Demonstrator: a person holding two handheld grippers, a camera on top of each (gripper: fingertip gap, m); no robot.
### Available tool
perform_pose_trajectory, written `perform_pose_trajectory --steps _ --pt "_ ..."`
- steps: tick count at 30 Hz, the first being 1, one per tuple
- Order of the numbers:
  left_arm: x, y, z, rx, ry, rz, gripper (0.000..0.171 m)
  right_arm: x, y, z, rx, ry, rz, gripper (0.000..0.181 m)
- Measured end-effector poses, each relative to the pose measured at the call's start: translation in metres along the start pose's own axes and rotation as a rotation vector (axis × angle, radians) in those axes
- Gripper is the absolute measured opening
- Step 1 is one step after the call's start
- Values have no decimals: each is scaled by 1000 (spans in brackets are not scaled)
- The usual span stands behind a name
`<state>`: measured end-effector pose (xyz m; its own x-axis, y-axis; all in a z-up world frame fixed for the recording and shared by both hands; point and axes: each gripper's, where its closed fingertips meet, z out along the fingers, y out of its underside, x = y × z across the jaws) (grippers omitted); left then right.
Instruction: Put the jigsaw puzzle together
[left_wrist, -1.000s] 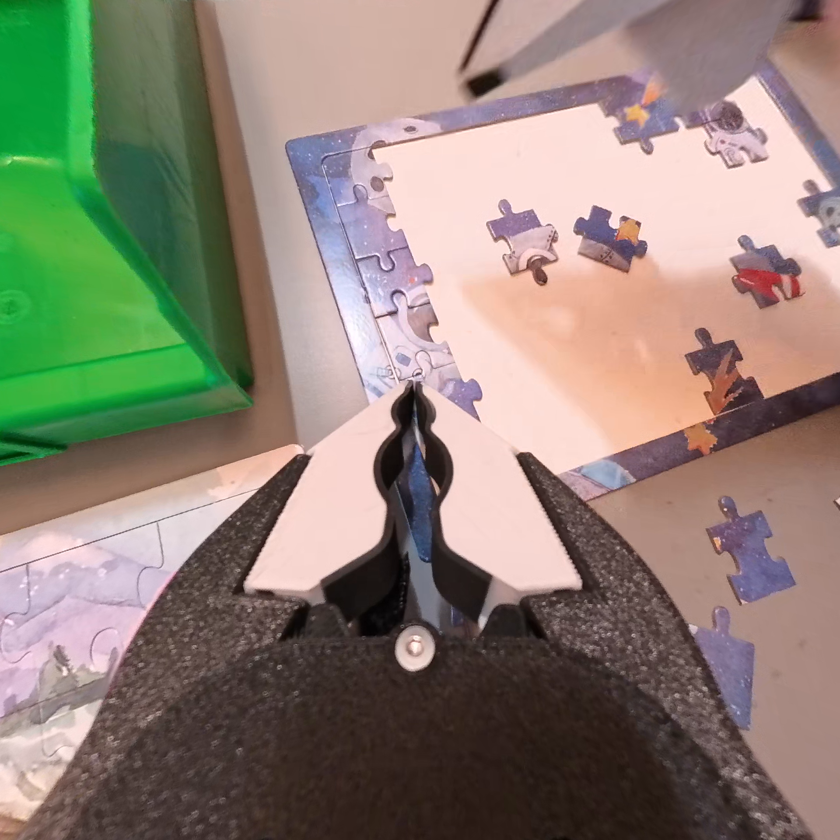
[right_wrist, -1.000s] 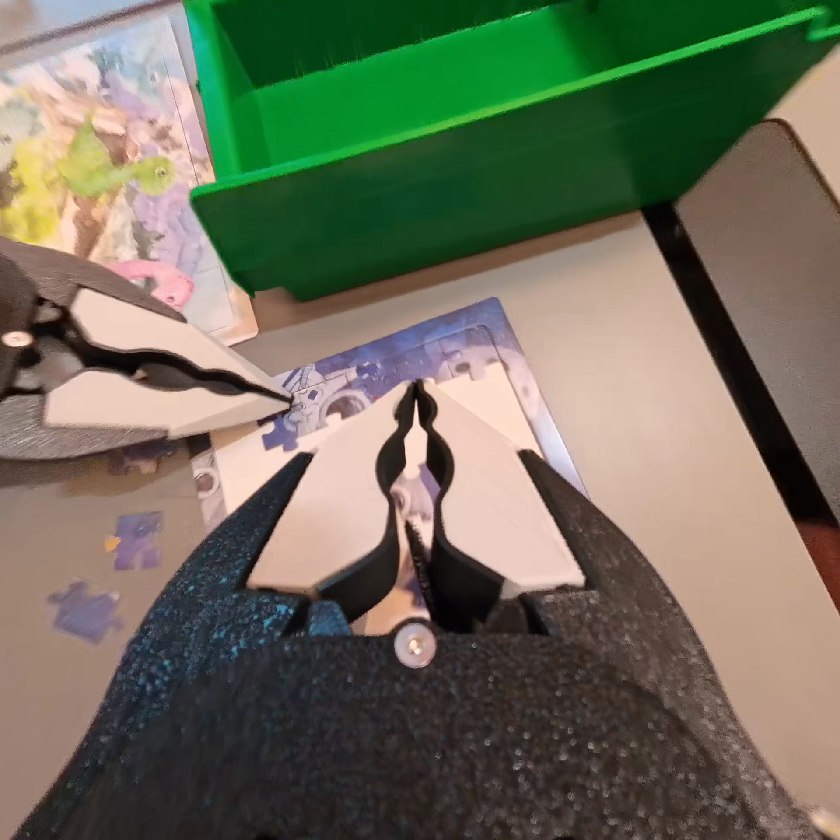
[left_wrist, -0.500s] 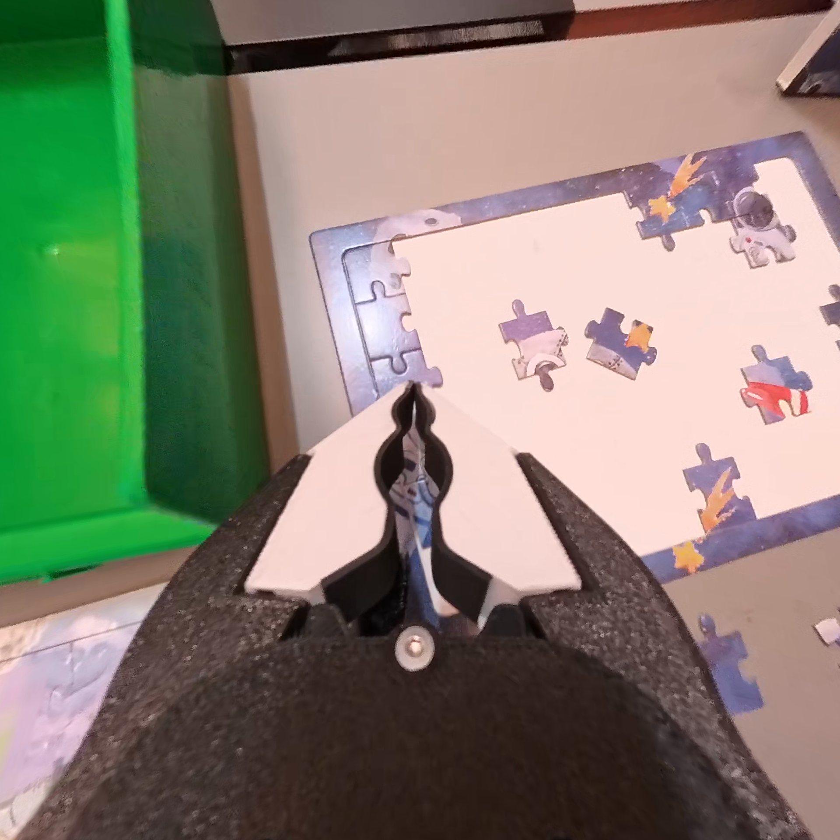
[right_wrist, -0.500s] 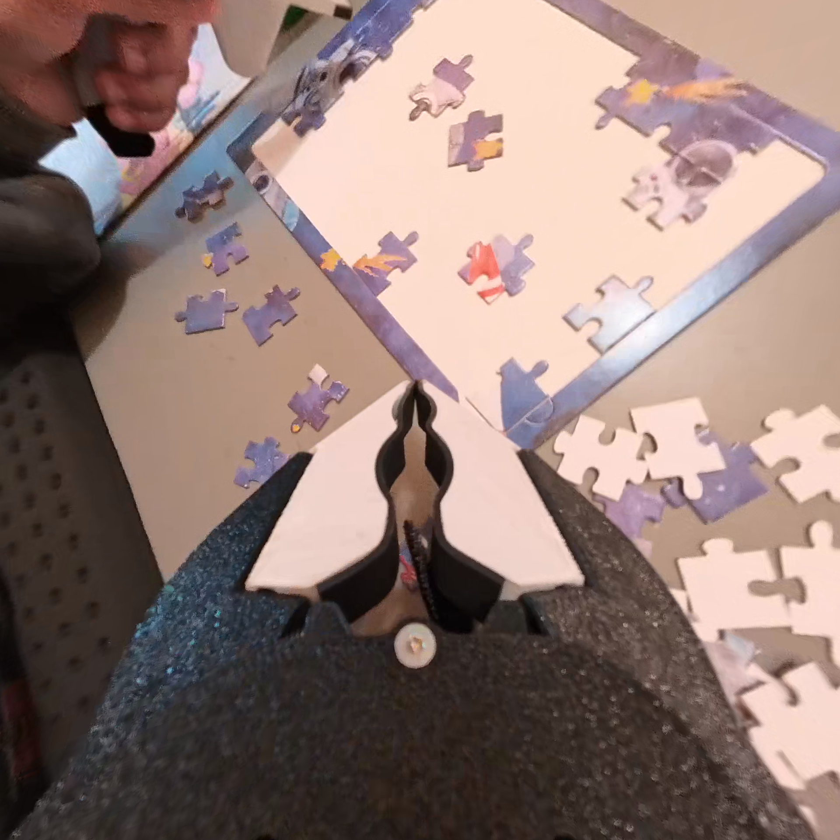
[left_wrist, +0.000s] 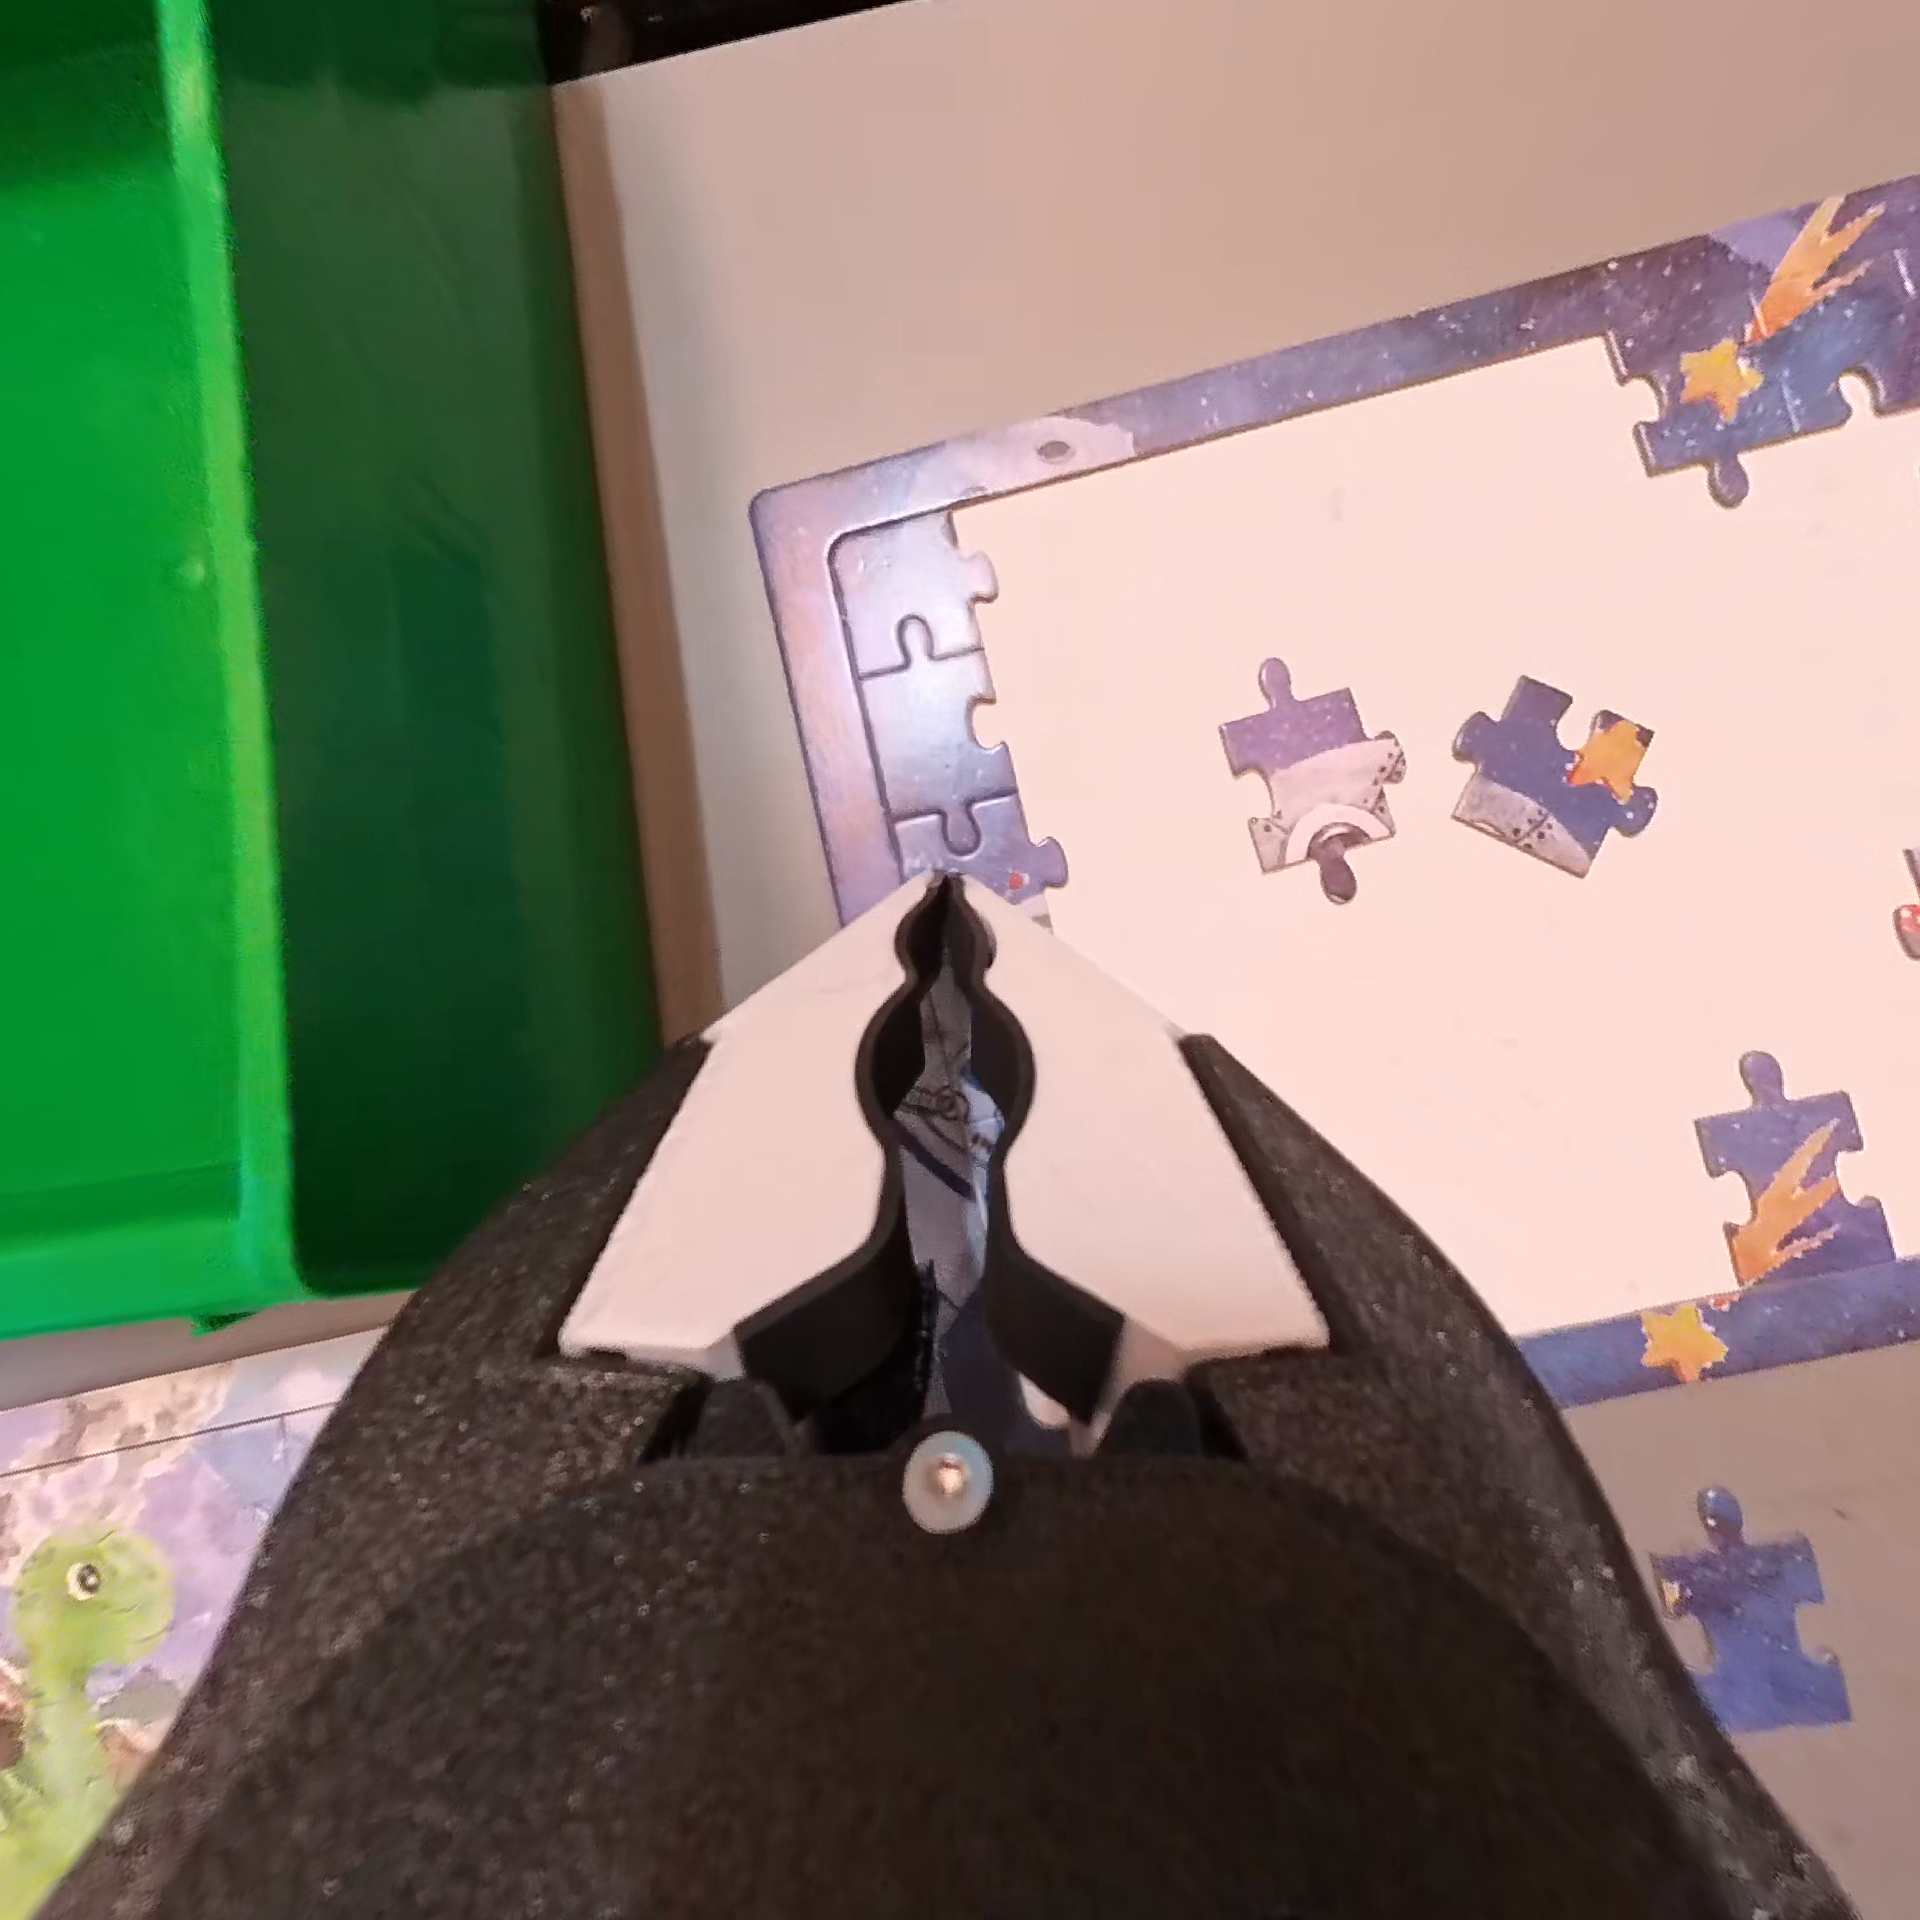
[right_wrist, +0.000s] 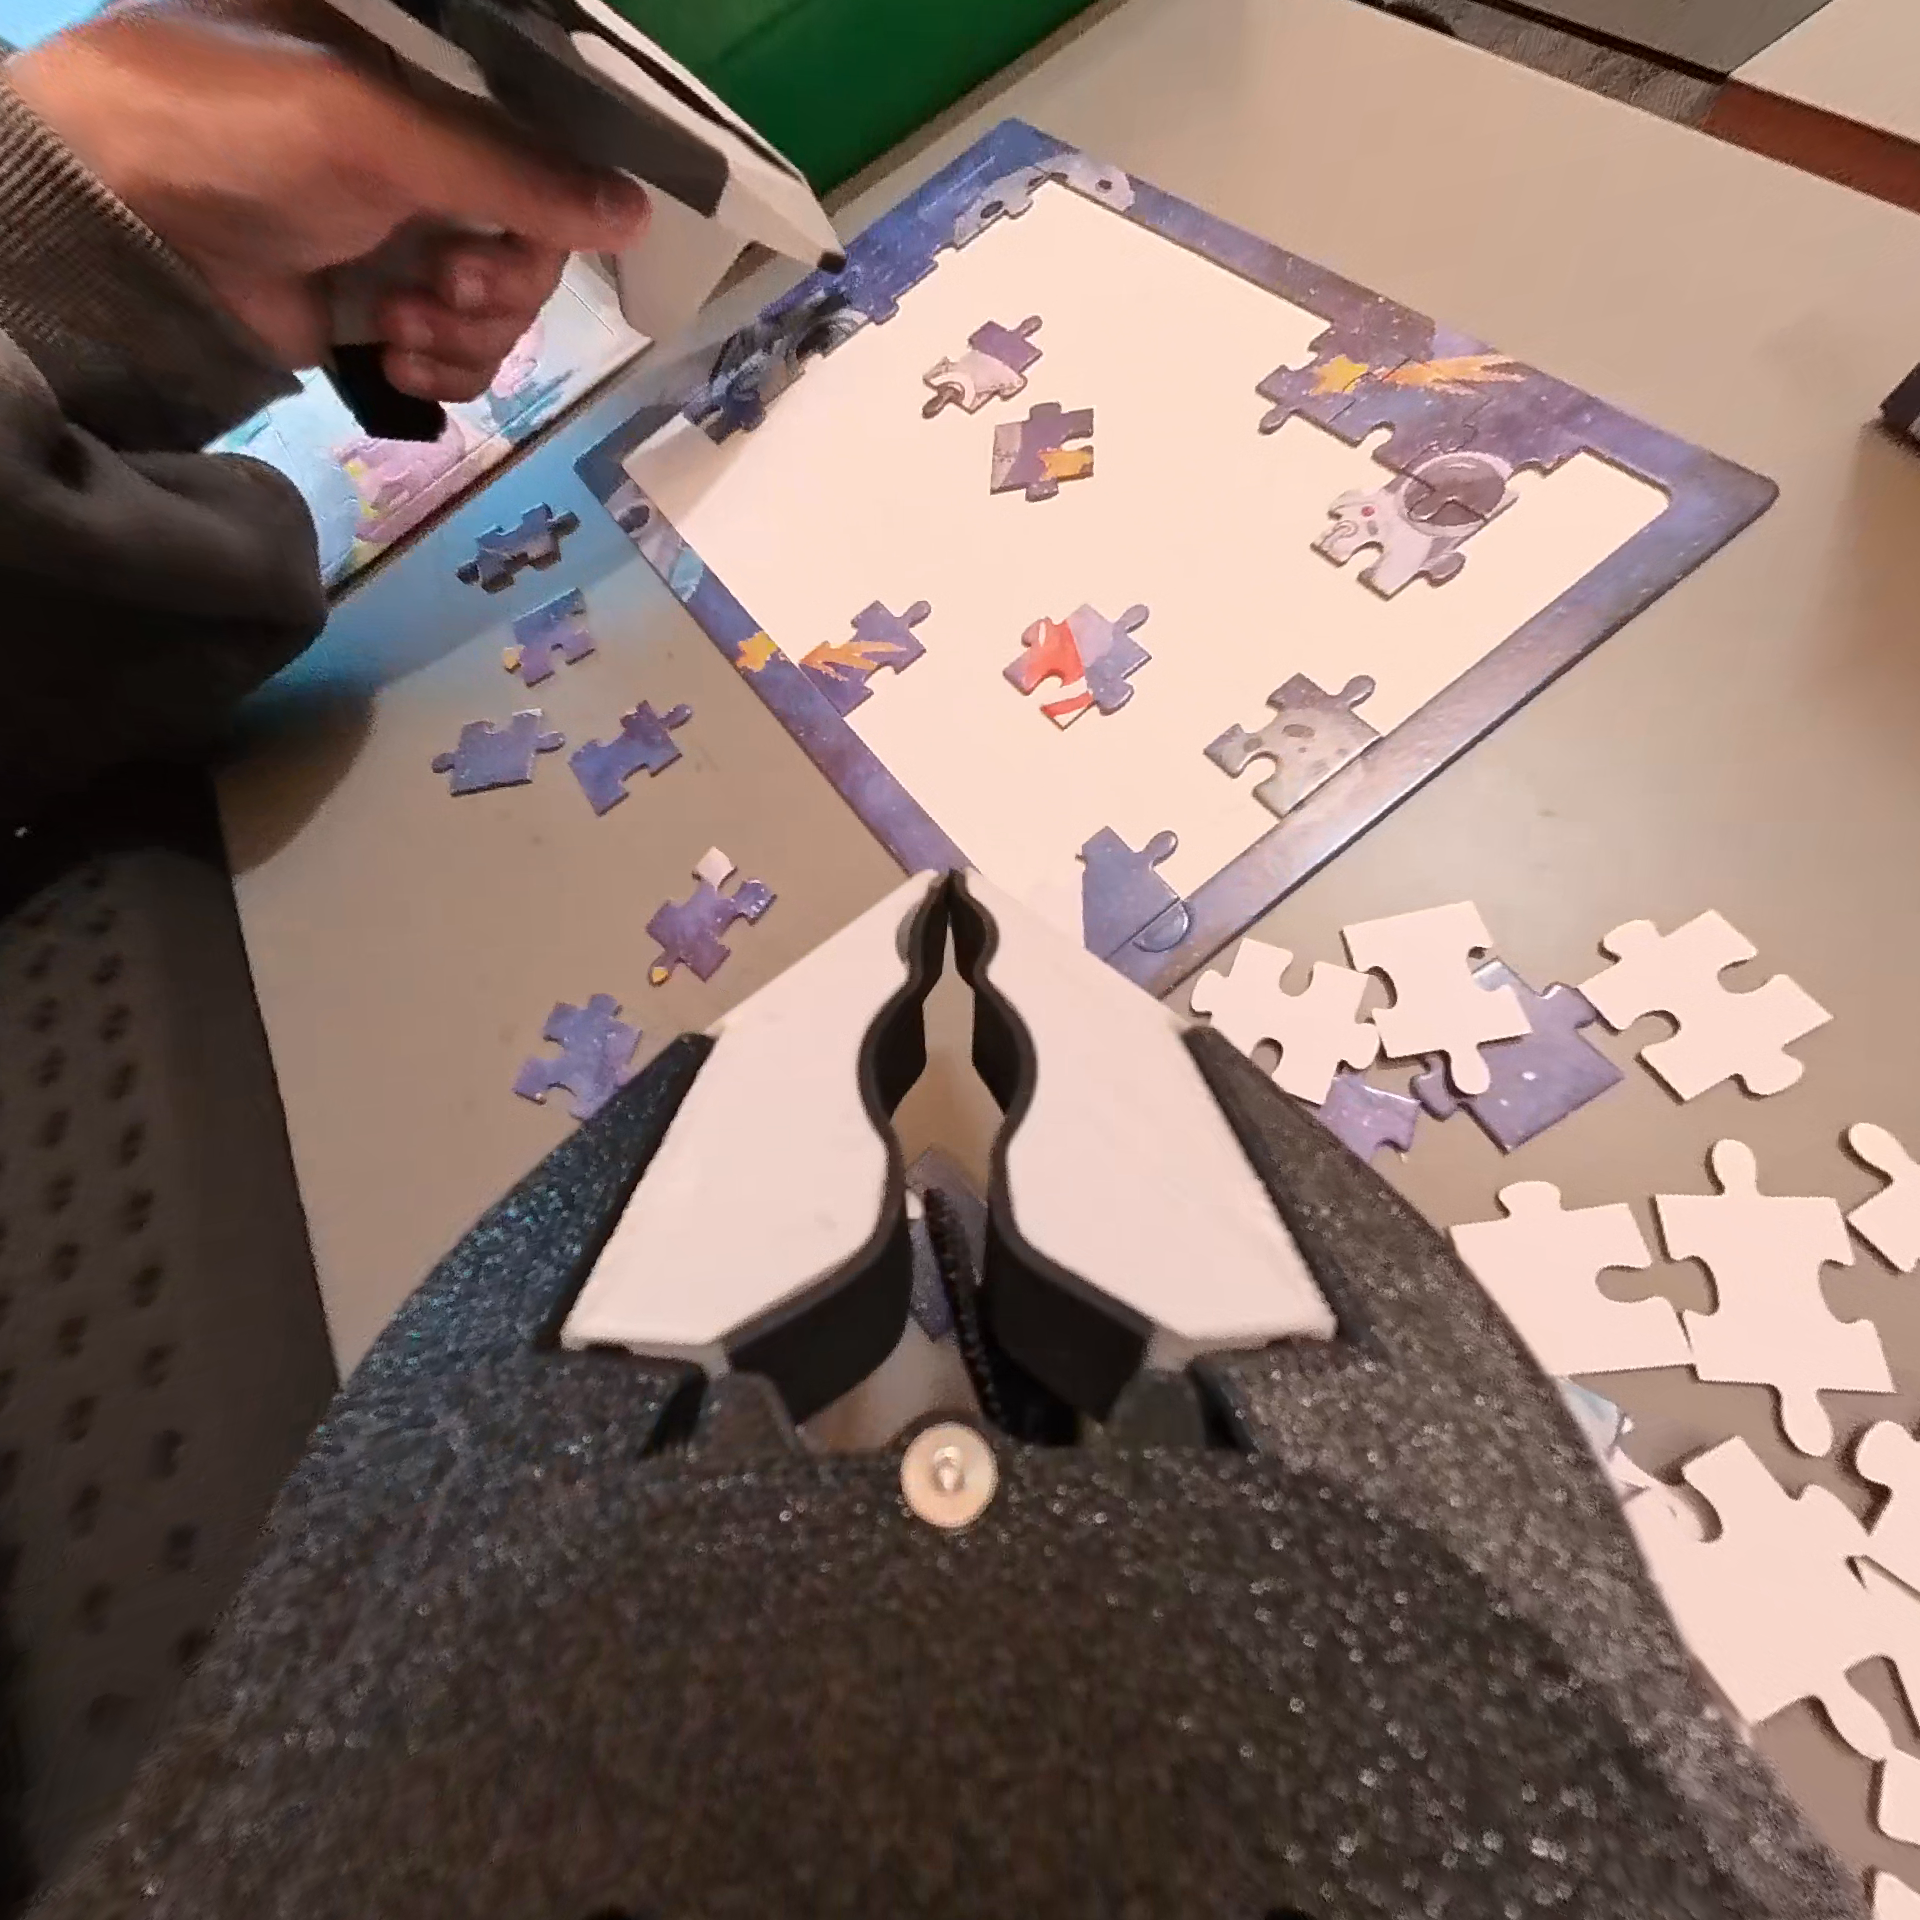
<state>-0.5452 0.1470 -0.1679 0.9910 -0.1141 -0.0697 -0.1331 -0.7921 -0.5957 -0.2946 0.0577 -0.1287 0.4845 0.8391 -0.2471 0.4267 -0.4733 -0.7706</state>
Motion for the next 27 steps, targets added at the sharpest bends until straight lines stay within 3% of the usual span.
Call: perform_pose_trajectory --steps 8,10,13,15,18,23,27 --pt "-1 4 5 -20 4 -23 0 15 -4 -8 48 28 59 0" --pt "-12 -17 -11 91 -63 -60 0 20 -8 -12 81 40 76 0" --pt "-8 -50 -57 278 -36 -92 0 31 -16 -21 144 67 121 0" --pt "-3 -58 -86 349 -20 -74 3 40 -22 -28 191 83 159 0" --pt "5 -37 -108 313 8 -50 12 51 -29 -40 265 92 222 0" --pt "22 32 -112 155 78 -197 19 66 -31 -51 306 163 202 12" --pt "68 60 -120 73 320 -342 26 70 -43 -72 378 231 156 36"
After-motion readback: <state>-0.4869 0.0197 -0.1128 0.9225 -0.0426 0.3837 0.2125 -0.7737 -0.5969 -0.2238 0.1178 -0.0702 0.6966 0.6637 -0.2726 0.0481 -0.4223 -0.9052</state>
